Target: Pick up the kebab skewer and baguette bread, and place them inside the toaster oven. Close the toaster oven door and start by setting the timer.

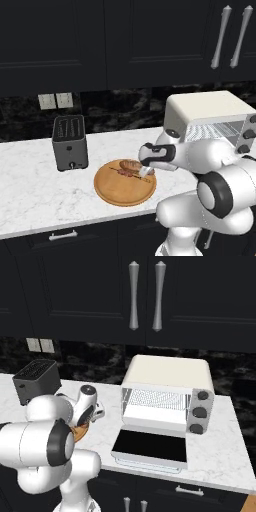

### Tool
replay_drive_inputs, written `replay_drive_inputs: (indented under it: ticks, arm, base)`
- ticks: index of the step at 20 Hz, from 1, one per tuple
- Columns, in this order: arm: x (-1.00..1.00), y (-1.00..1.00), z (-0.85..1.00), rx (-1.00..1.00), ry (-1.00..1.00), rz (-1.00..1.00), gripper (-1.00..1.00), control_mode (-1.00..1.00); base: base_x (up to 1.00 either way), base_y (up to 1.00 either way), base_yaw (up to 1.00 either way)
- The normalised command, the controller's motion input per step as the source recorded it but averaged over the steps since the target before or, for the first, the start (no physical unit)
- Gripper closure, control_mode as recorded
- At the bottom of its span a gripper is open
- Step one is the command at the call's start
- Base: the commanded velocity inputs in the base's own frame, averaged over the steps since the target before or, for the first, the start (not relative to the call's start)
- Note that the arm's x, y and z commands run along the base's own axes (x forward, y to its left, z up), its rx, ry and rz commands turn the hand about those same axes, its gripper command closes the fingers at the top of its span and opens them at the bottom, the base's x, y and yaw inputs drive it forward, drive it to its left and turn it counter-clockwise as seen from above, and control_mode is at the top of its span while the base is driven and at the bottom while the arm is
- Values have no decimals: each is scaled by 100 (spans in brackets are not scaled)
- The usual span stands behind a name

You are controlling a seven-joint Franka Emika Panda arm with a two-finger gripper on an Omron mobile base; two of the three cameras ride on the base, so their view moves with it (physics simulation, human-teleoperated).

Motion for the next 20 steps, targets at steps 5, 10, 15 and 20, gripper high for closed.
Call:
replay_drive_inputs:
  ticks: [5,10,15,20]
  arm:
    - [4,0,-11,0,0,1,100,-100]
    - [0,0,0,0,0,0,100,-100]
    - [0,-2,8,0,0,-1,100,-100]
    - [-6,-18,44,0,0,-1,100,-100]
  base:
    - [0,0,0]
    - [0,0,0]
    - [0,0,0]
    - [0,0,0]
